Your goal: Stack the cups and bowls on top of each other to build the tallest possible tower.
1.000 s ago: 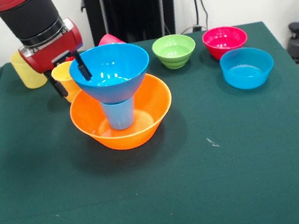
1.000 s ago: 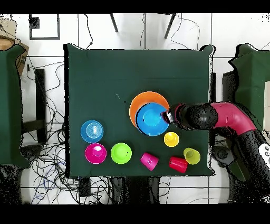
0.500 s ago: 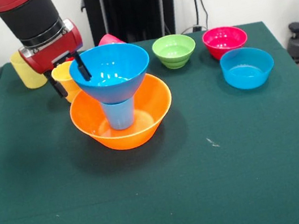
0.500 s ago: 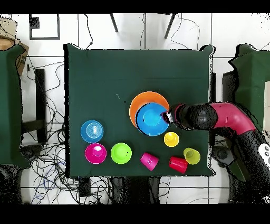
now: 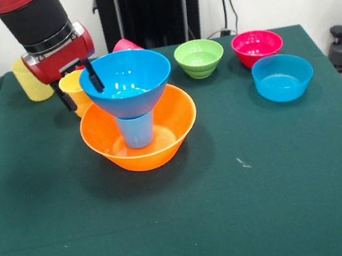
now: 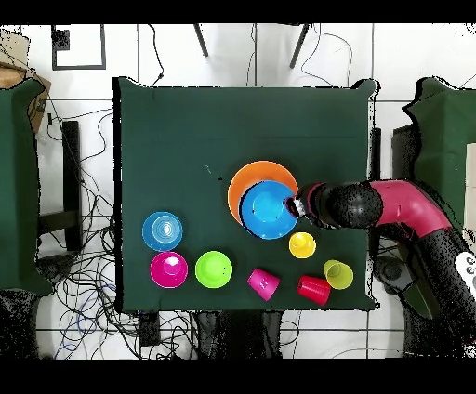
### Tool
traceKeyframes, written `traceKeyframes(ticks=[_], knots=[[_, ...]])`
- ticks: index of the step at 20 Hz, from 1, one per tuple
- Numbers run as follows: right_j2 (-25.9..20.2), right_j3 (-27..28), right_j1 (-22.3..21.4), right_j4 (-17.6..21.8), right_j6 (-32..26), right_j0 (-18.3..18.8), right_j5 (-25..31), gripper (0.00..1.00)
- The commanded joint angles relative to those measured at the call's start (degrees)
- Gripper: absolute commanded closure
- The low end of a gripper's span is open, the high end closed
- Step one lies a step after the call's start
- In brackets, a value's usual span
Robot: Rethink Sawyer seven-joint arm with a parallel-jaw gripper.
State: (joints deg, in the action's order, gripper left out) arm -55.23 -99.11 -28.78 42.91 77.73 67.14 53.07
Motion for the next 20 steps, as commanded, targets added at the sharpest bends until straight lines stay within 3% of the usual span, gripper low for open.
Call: traceKeyframes(ticks=[1,20], knots=[[3.5,-1.5,0.0,2.1,-6.2,-3.2,-0.5,0.00],[2.0,-3.1,-4.7,-2.4,-6.2,-3.1,2.4,0.00]])
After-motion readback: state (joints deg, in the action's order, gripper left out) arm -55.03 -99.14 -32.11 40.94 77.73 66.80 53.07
